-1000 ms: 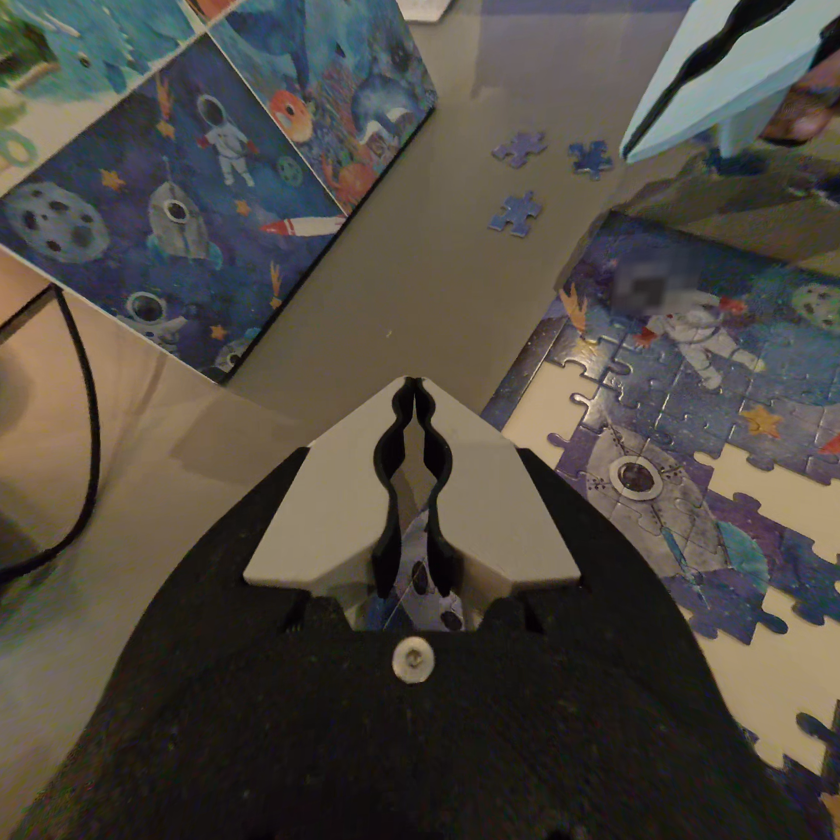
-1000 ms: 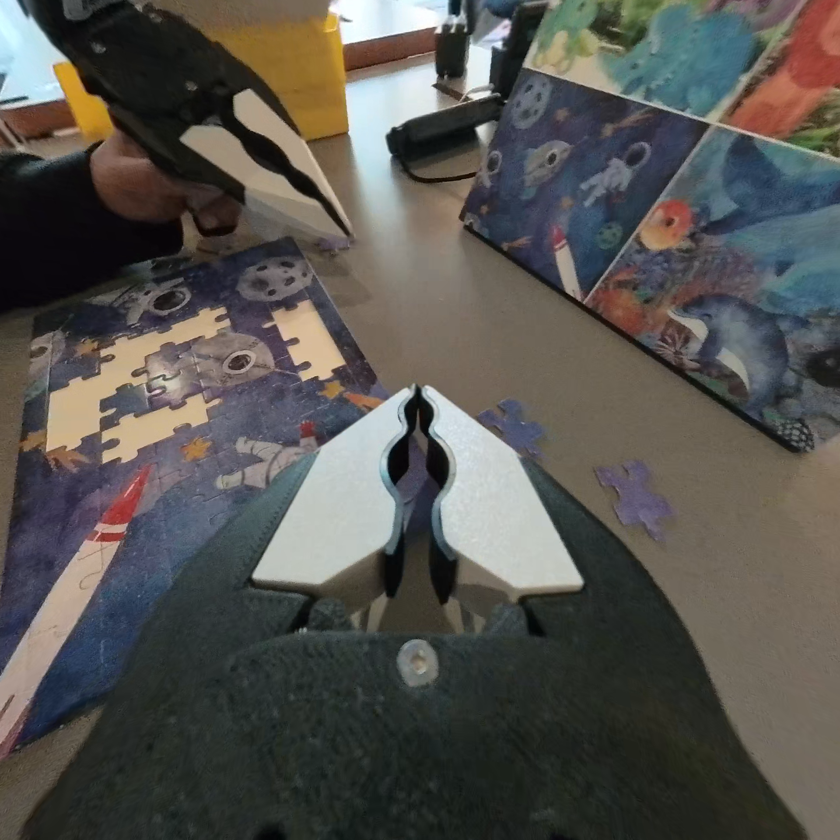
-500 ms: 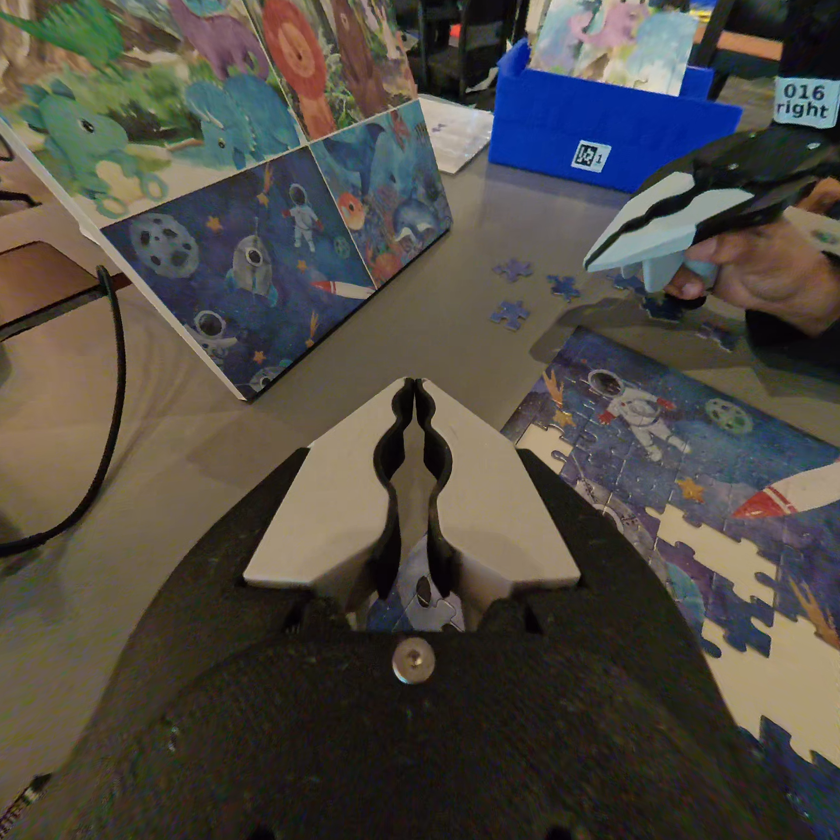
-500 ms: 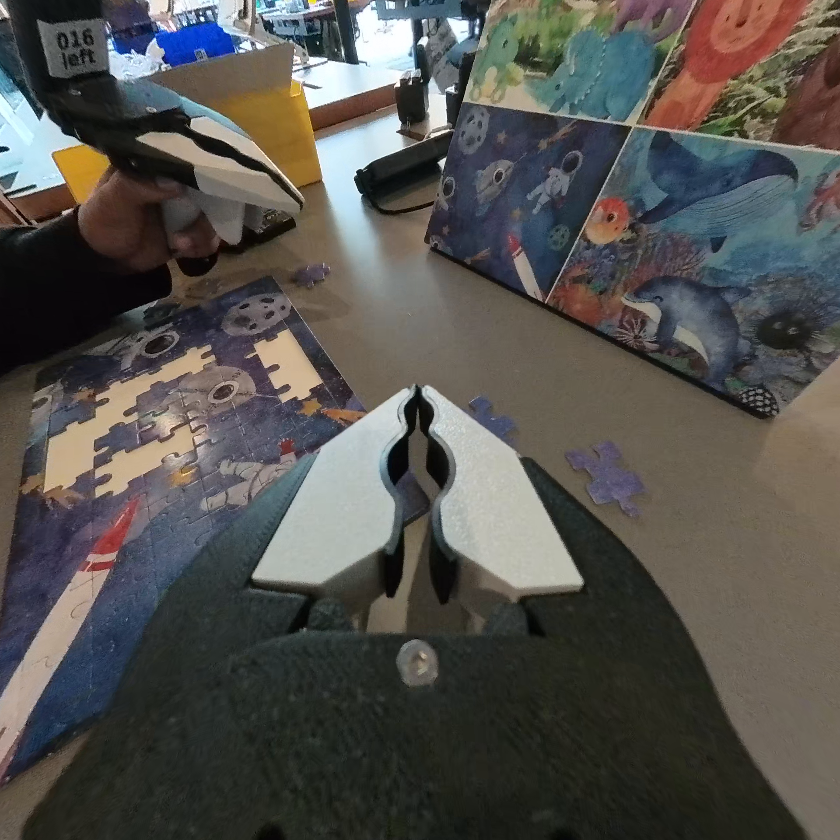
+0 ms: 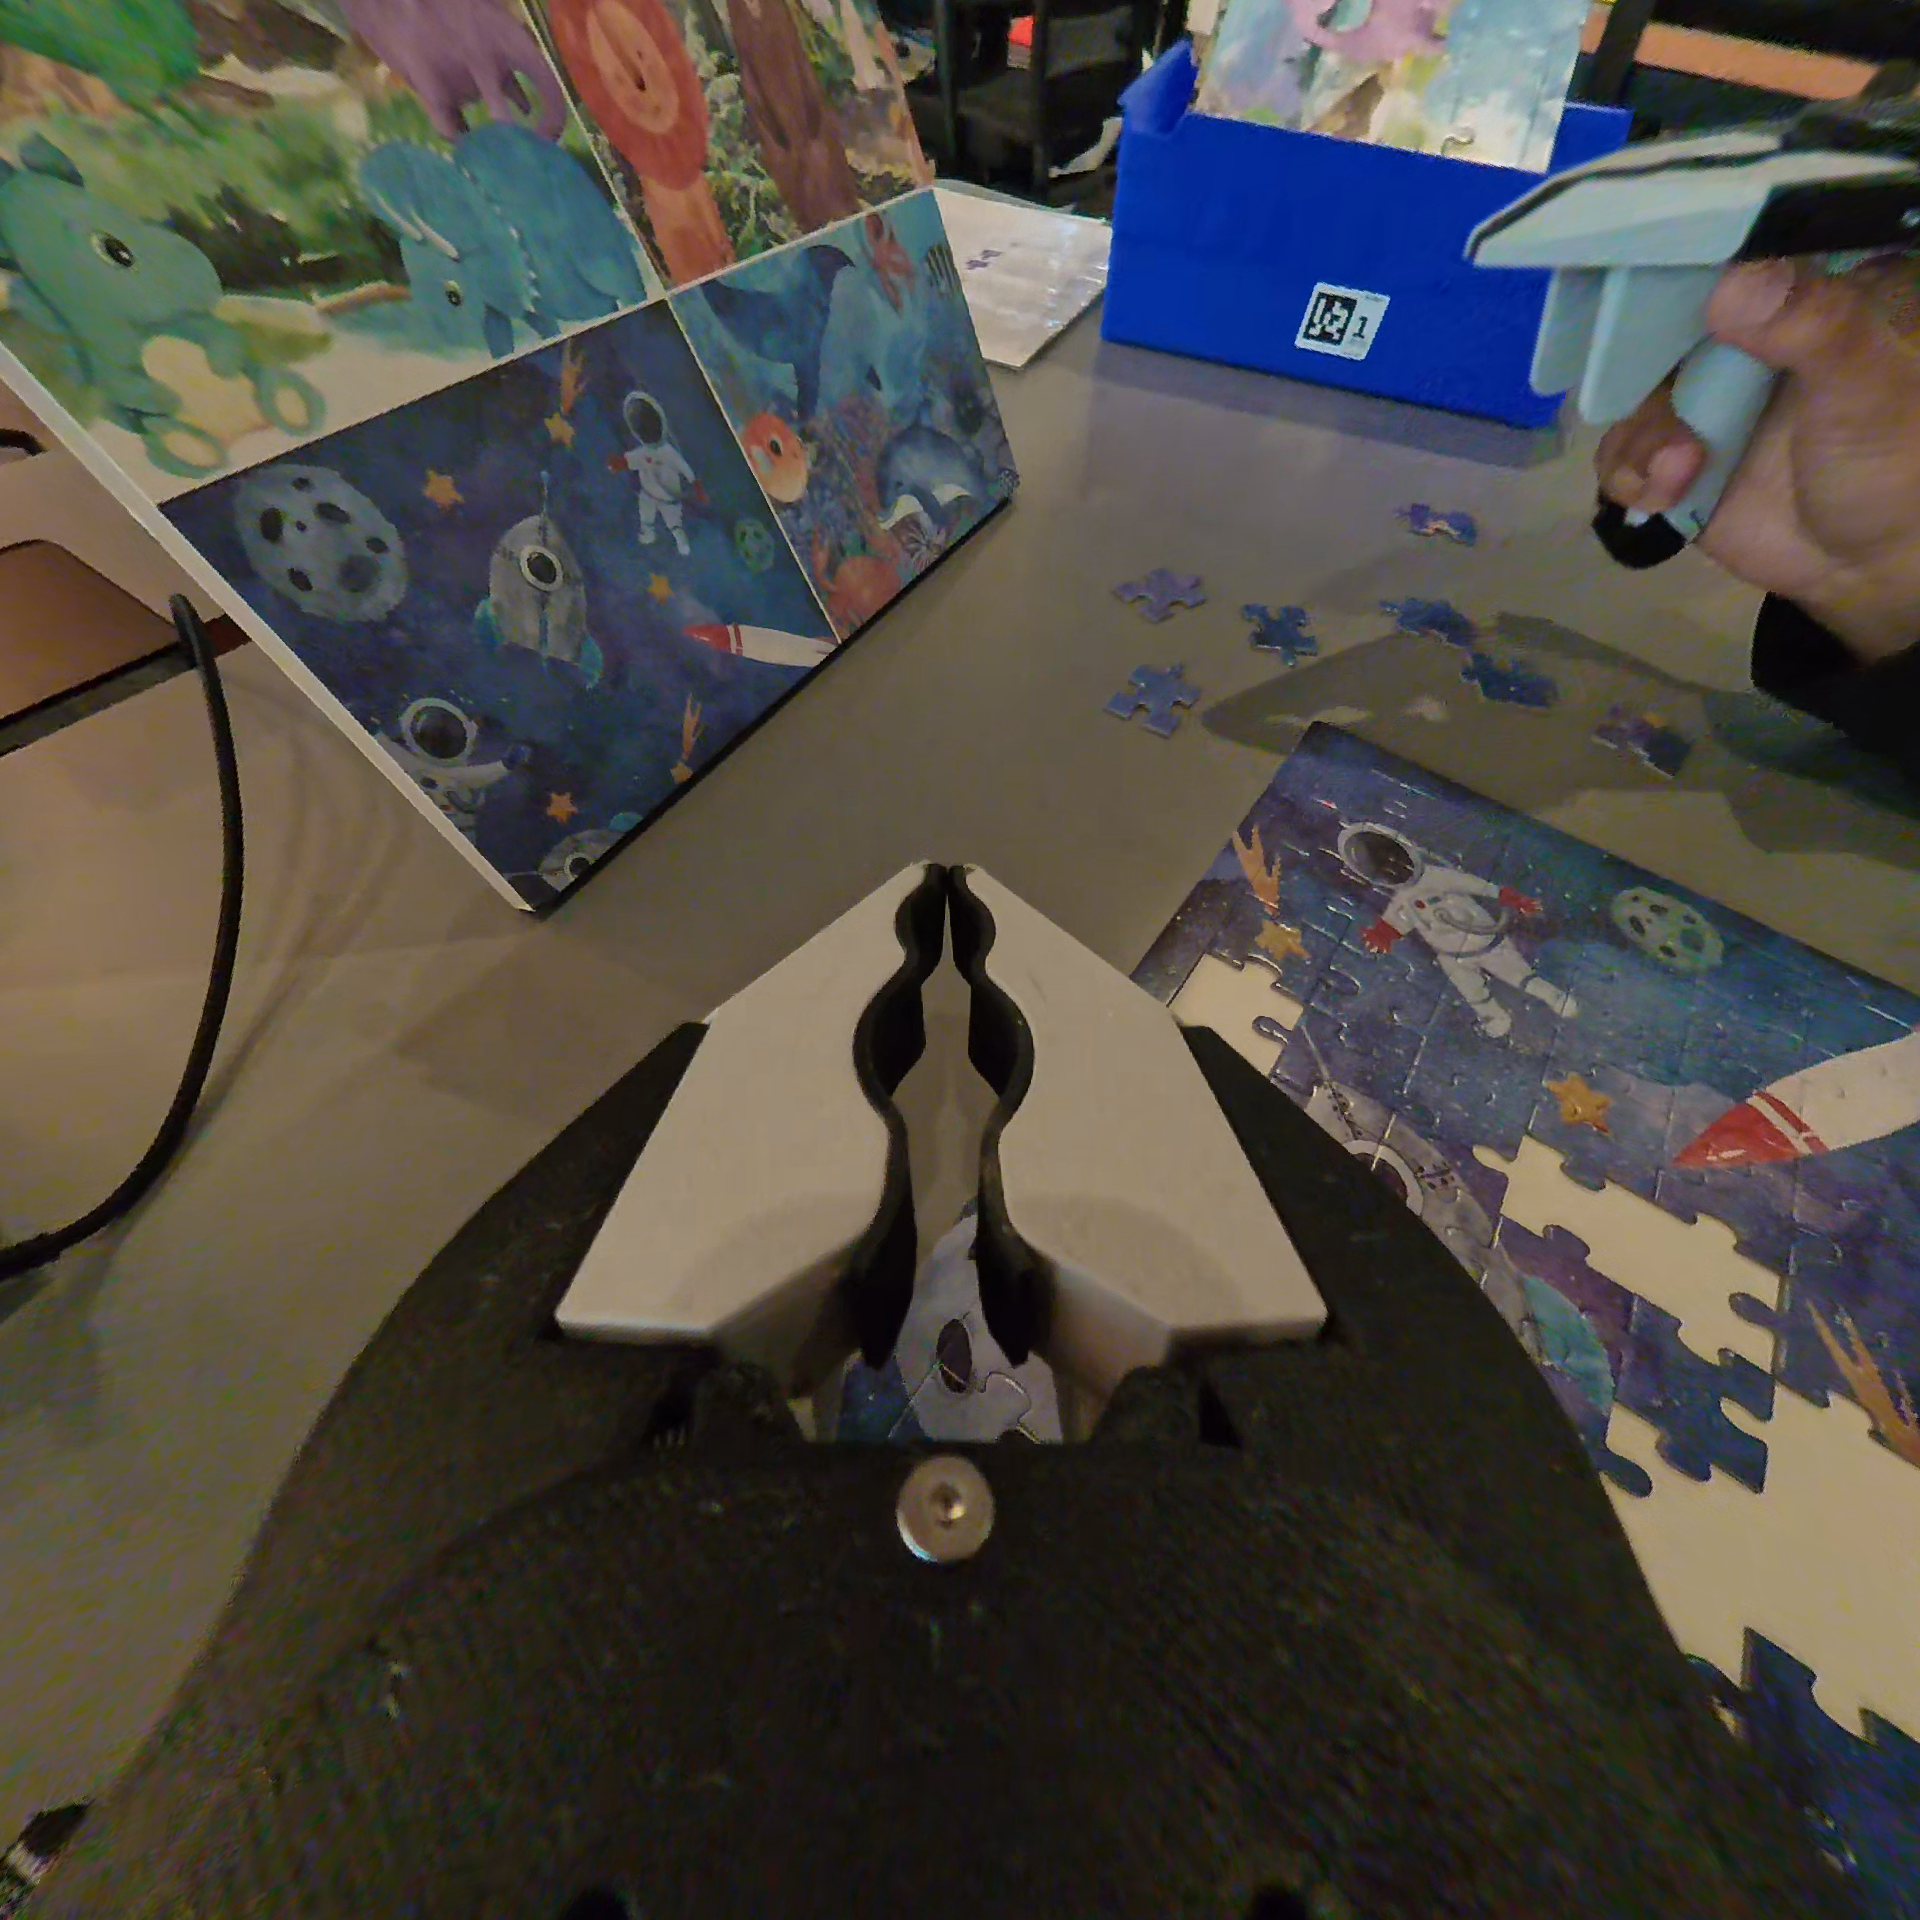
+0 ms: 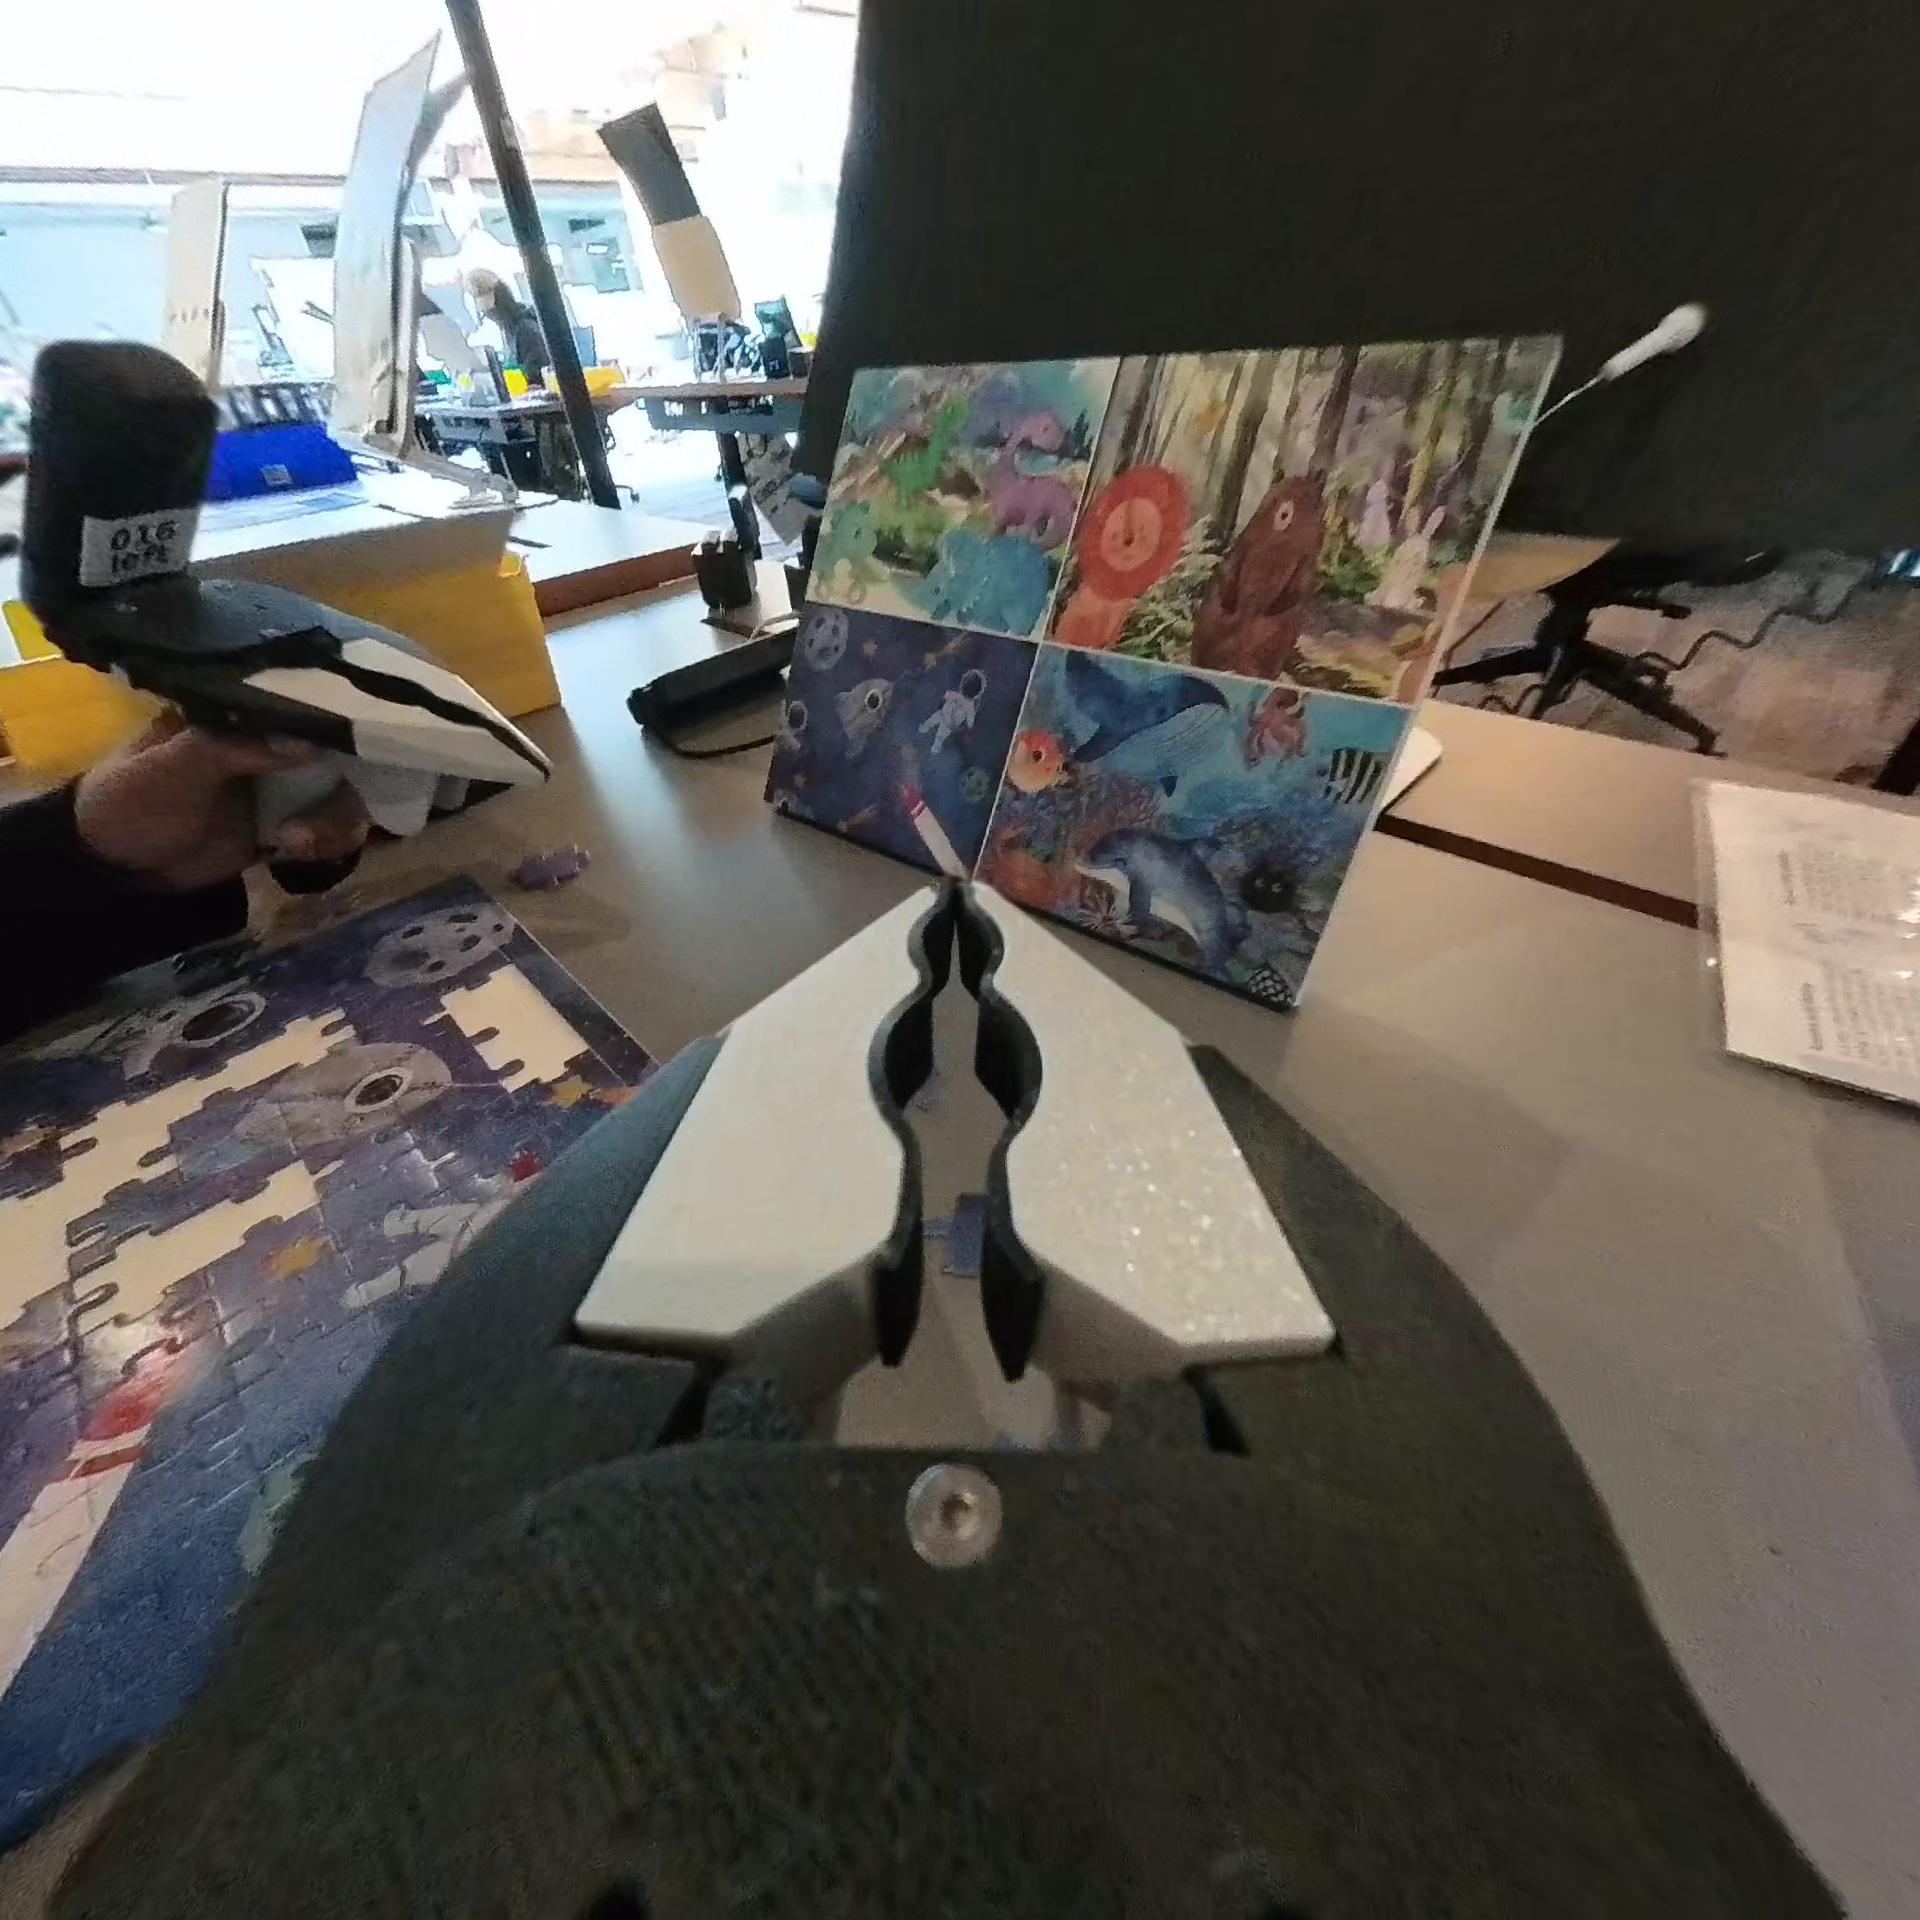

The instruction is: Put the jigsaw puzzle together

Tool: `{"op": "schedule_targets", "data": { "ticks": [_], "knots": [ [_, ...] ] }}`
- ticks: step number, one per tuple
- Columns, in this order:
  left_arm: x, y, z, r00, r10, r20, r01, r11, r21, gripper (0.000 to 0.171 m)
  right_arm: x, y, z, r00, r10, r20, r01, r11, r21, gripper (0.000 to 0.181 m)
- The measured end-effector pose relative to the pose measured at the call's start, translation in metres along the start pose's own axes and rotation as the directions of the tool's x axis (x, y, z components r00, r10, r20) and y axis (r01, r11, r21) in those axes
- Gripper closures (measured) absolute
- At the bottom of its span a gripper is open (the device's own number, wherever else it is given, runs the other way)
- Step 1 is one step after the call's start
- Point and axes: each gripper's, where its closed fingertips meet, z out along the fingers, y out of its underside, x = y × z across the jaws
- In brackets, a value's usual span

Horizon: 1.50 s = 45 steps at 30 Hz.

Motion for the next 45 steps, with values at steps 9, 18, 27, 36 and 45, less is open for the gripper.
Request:
{"op": "schedule_targets", "data": {
  "ticks": [9,18,27,36,45],
  "knots": [
    [0.006,-0.002,0.001,1.0,0.016,-0.011,-0.016,1.0,0.004,0.171,-0.011,0.004,0.006,0.999,-0.038,0.023,0.038,0.999,-0.023,0.181],
    [0.015,0.001,0.005,0.999,0.049,-0.025,-0.049,0.999,-0.017,0.171,-0.018,-0.001,0.005,0.998,0.008,0.065,-0.008,1.0,0.012,0.181],
    [0.018,0.003,0.007,0.998,0.046,-0.039,-0.047,0.999,-0.026,0.171,-0.022,0.004,0.008,0.998,-0.042,0.057,0.043,0.999,-0.026,0.181],
    [0.021,0.006,0.01,0.997,0.055,-0.049,-0.057,0.998,-0.04,0.171,-0.03,0.008,0.012,0.994,-0.075,0.074,0.079,0.996,-0.051,0.181],
    [0.022,0.007,0.01,0.997,0.055,-0.051,-0.057,0.997,-0.042,0.171,-0.032,0.01,0.014,0.994,-0.061,0.088,0.066,0.996,-0.056,0.18]
  ]
}}
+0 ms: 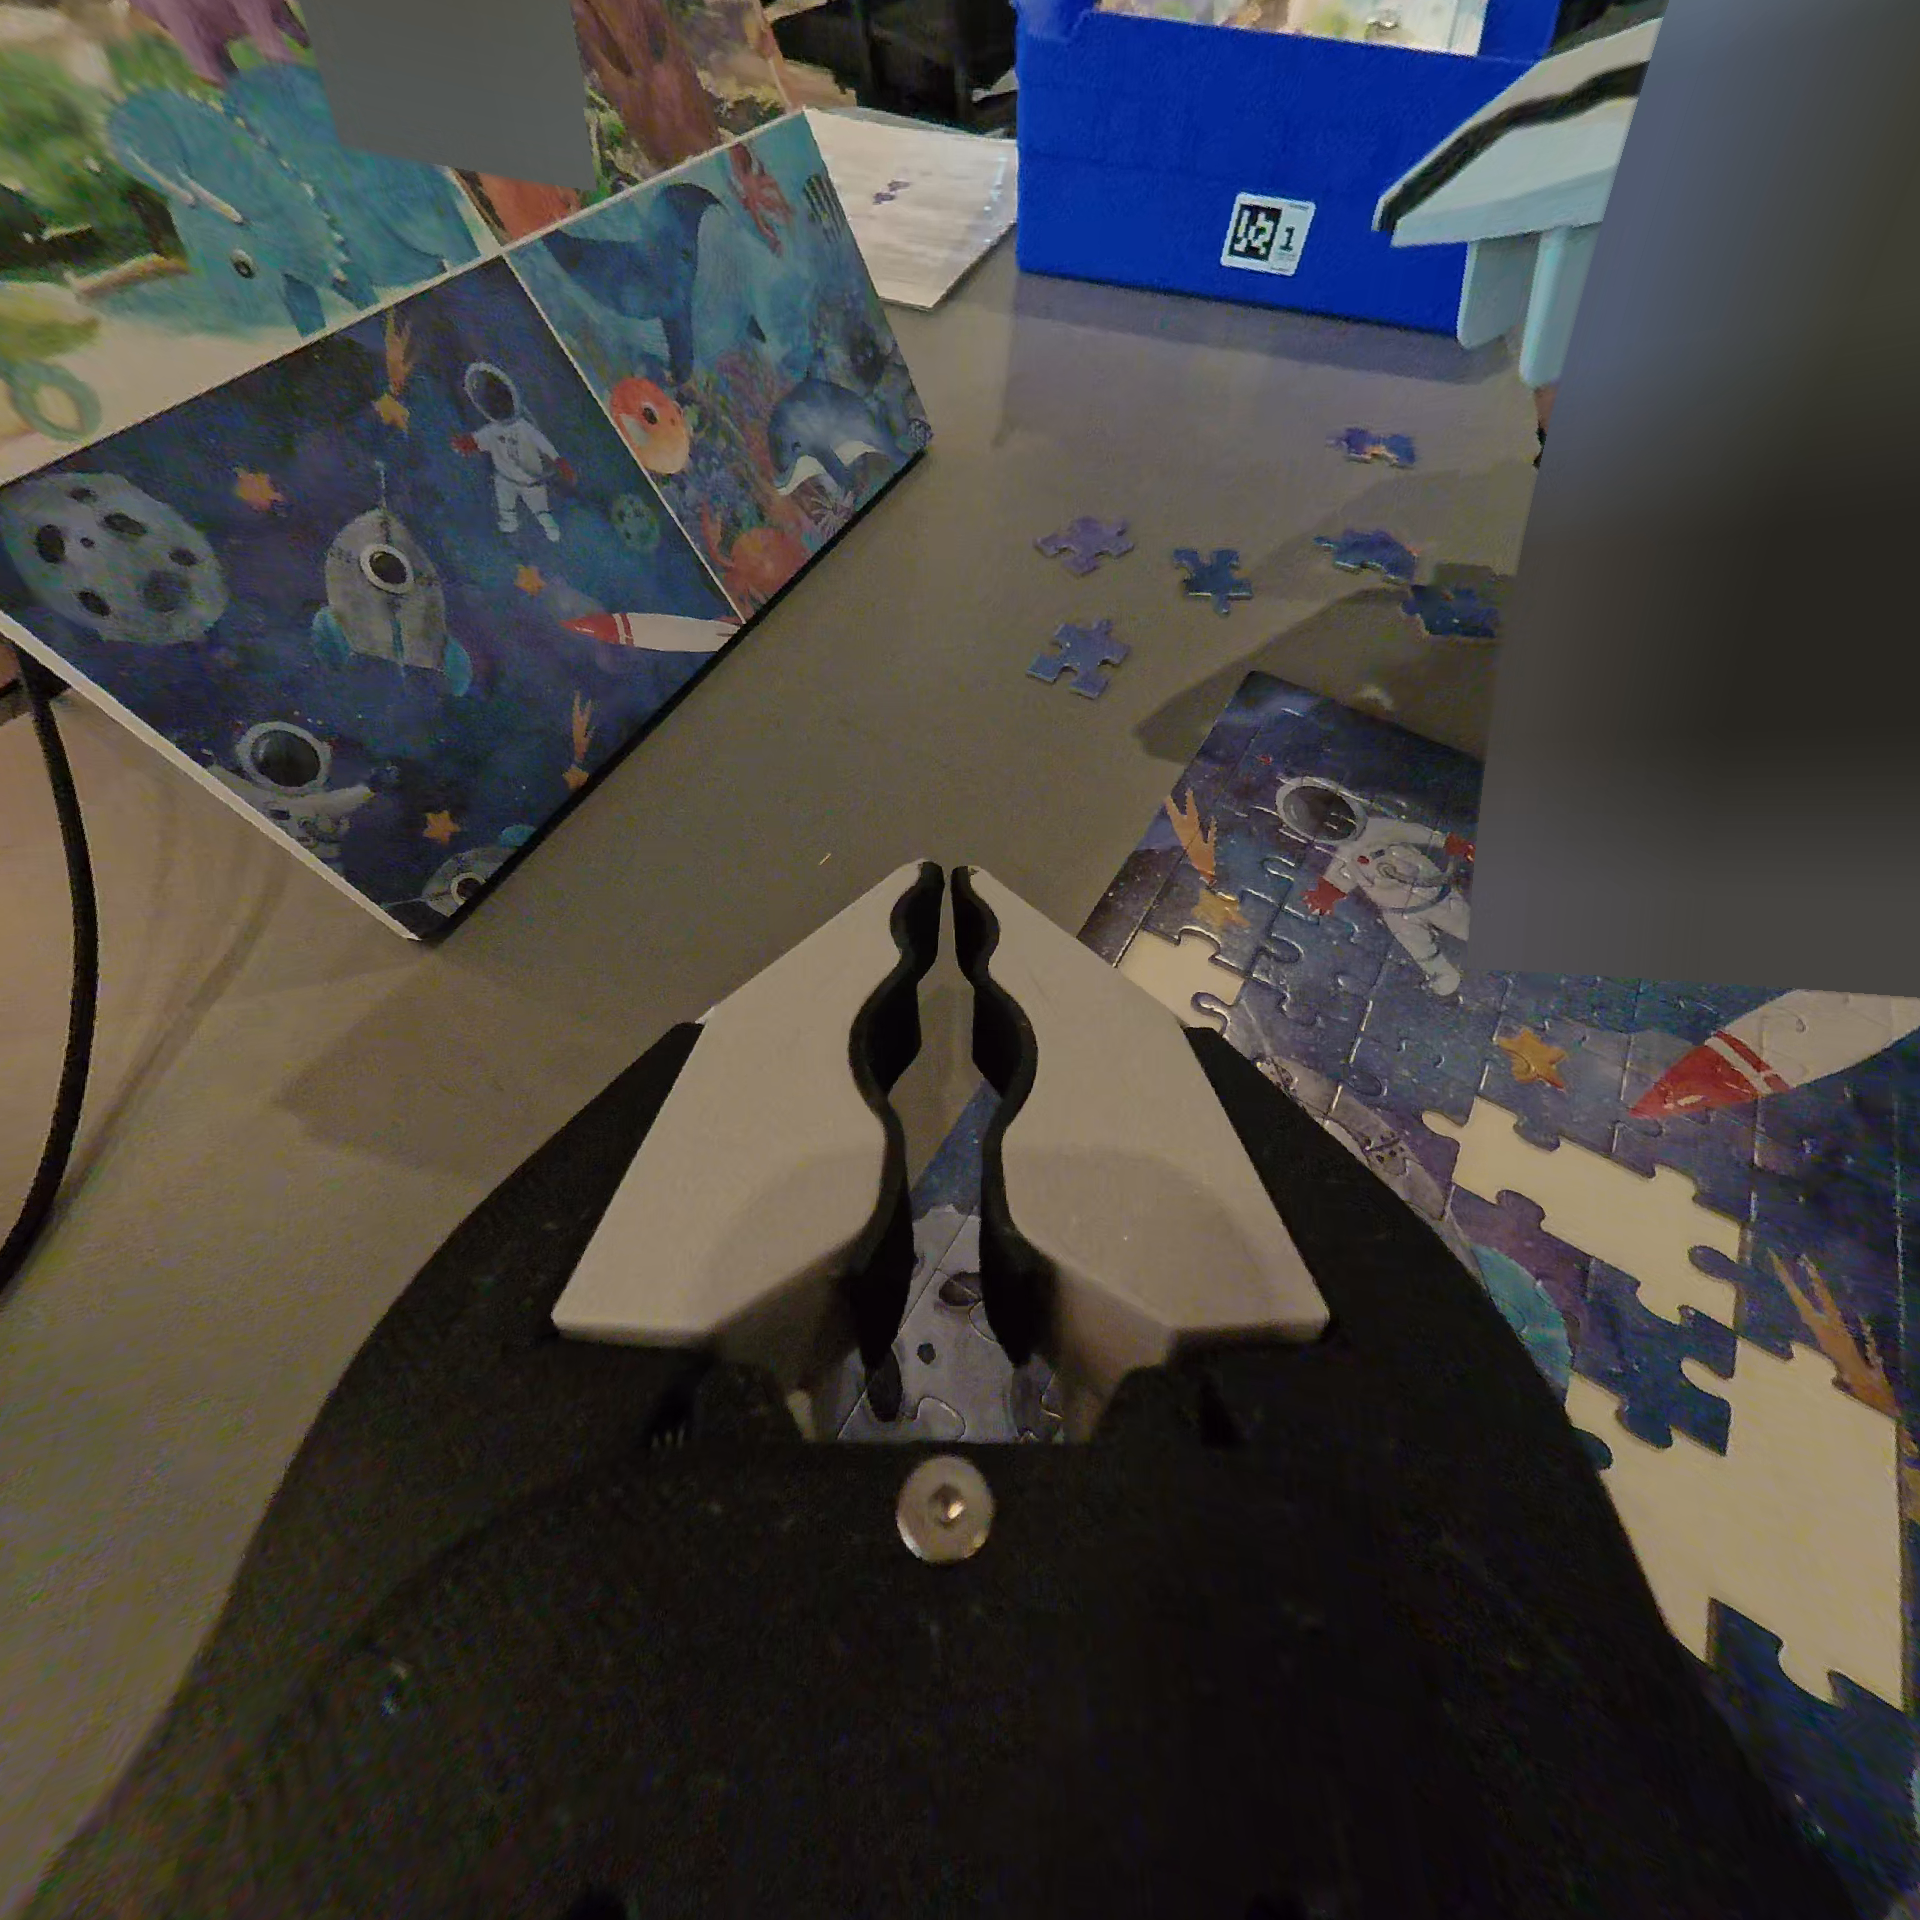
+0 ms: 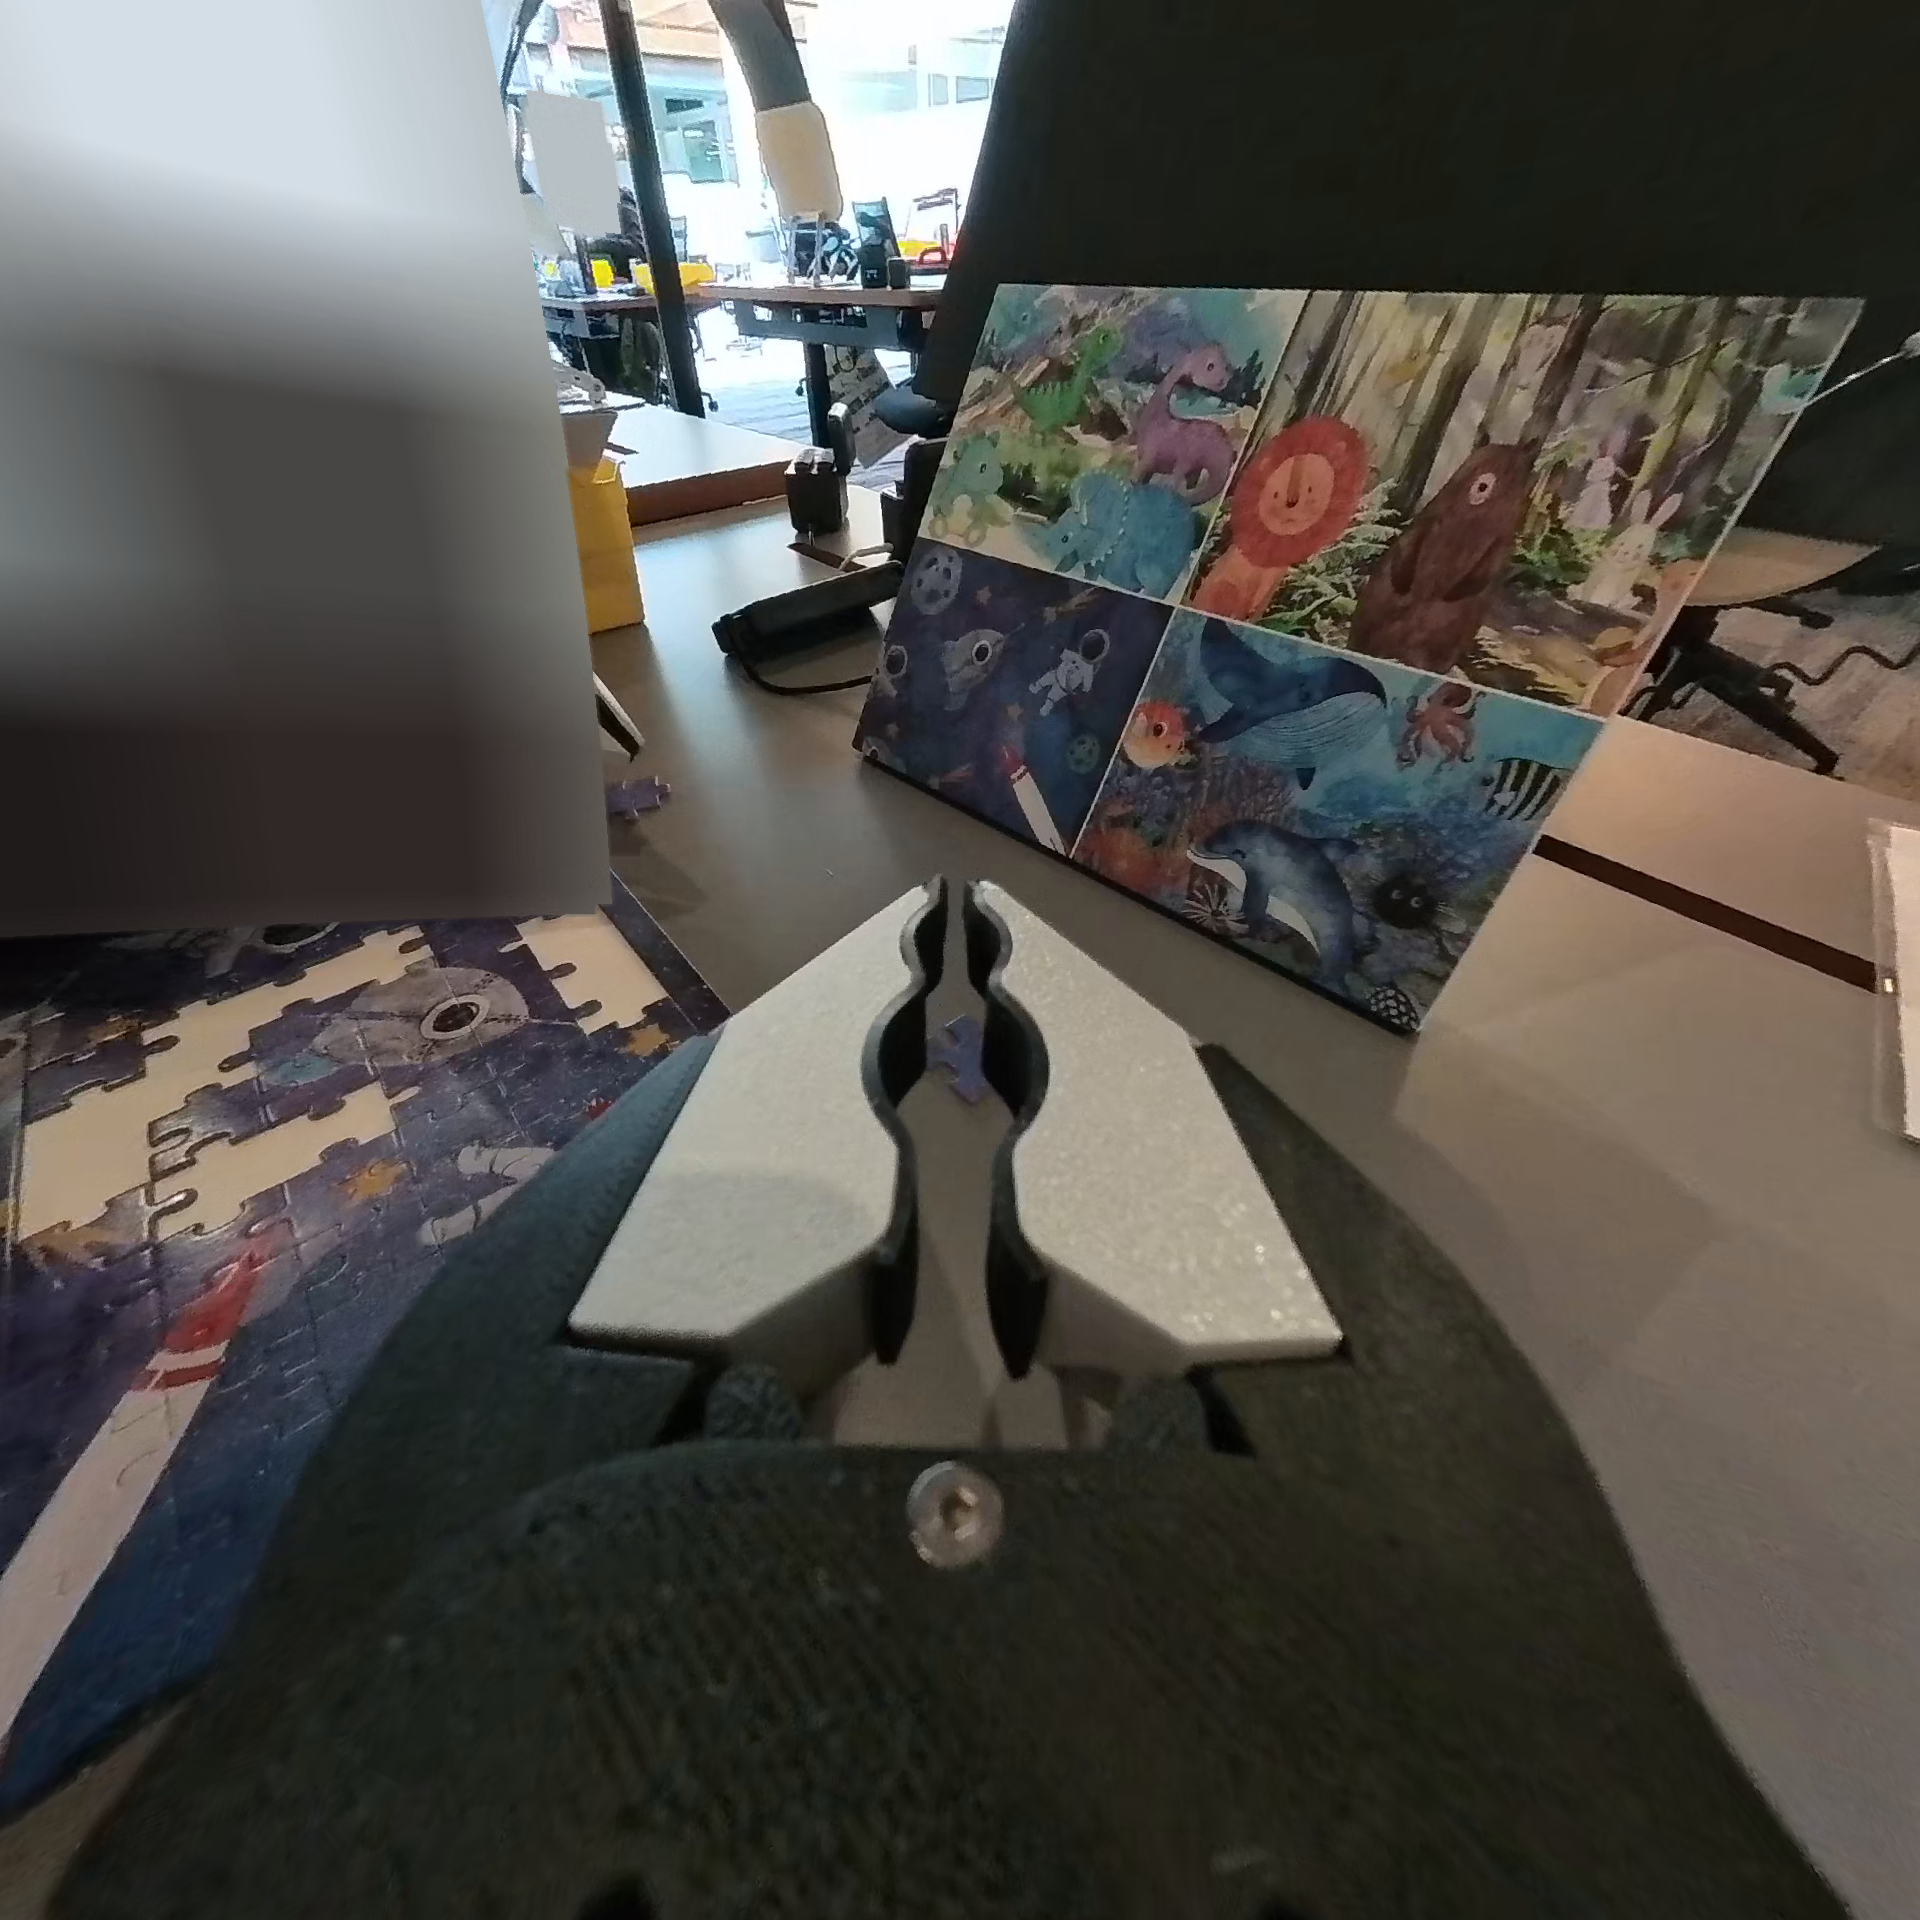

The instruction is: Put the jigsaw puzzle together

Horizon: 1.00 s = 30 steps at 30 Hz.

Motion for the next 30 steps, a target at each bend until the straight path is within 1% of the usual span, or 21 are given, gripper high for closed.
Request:
{"op": "schedule_targets", "data": {
  "ticks": [12,30],
  "knots": [
    [-0.0009,0.0028,0.0015,1.0,0.001,0.0,-0.001,1.0,-0.011,0.171,-0.0066,0.0026,0.0044,1.0,-0.005,0.023,0.006,1.0,-0.016,0.179],
    [-0.0062,0.0041,0.0009,1.0,-0.006,0.014,0.006,1.0,-0.008,0.171,-0.0075,0.0006,0.0044,1.0,-0.011,0.022,0.011,1.0,-0.009,0.179]
  ]
}}
